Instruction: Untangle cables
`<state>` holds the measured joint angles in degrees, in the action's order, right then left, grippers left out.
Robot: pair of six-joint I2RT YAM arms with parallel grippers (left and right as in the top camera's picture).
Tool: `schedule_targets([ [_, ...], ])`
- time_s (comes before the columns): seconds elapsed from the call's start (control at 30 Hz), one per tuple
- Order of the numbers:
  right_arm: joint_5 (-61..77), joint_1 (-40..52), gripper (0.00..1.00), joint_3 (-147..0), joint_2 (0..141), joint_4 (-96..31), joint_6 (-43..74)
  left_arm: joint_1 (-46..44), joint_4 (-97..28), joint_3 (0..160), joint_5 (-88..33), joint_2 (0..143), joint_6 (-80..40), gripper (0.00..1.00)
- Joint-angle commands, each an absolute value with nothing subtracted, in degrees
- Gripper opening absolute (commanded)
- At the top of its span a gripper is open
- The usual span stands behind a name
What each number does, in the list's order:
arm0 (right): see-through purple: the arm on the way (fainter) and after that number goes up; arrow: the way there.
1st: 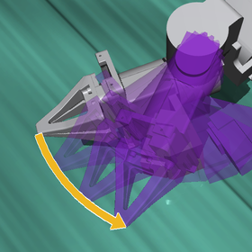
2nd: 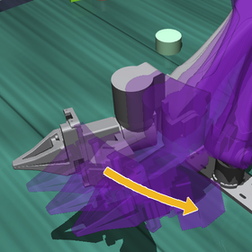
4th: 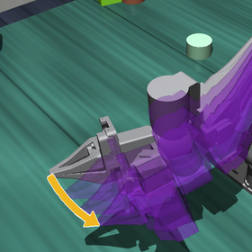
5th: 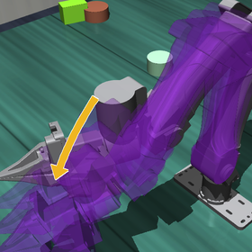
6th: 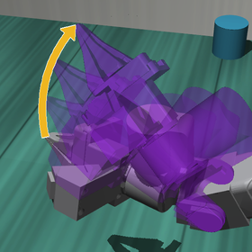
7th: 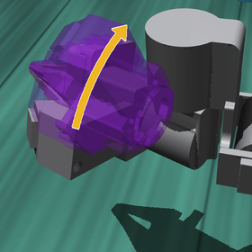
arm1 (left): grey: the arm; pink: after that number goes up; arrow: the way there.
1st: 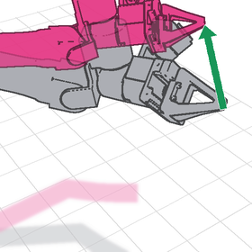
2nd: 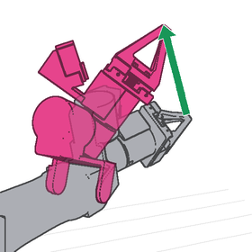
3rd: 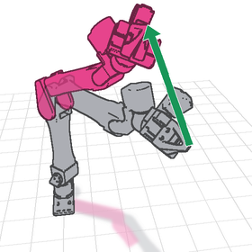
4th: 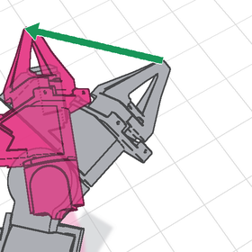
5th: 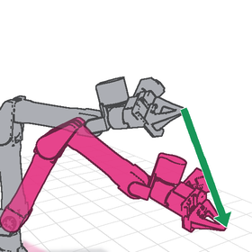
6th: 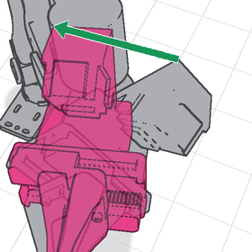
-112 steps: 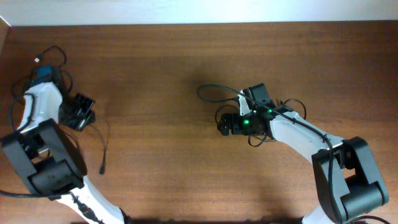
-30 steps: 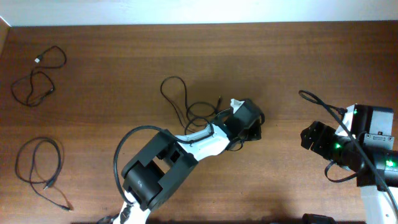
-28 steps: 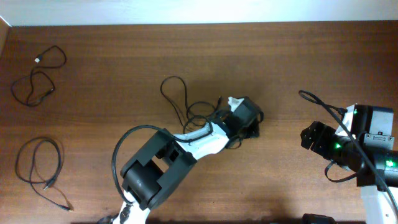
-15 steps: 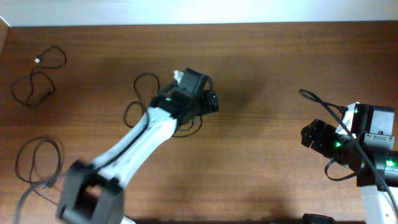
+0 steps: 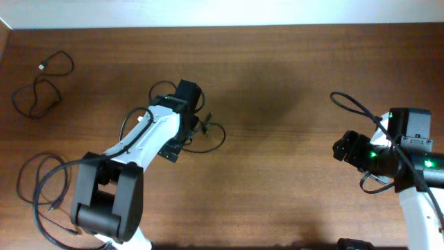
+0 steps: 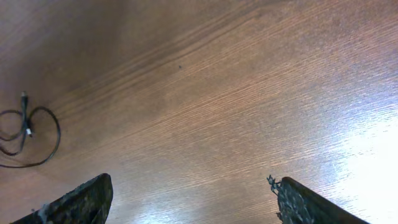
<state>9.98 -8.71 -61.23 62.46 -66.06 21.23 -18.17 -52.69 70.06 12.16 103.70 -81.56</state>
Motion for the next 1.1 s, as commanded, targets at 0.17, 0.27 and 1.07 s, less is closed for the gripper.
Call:
schedule_targets([
  [0.17, 10.1, -9.0, 0.85, -61.3, 64.7, -67.2, 18.3, -17.6, -49.6, 70.1, 9.0, 117.3, -82.8, 0.45],
  [0.27, 10.1, -9.0, 0.84, -61.3, 64.7, -68.6, 18.3, -14.7, -52.9, 70.1, 12.6, 117.3, -82.8, 0.00],
  [1.07, 14.0, -9.0, 0.84, -61.3, 64.0, -67.2, 22.9, 20.3, -40.8, 83.1, -21.9, 77.5, -22.5, 0.99],
])
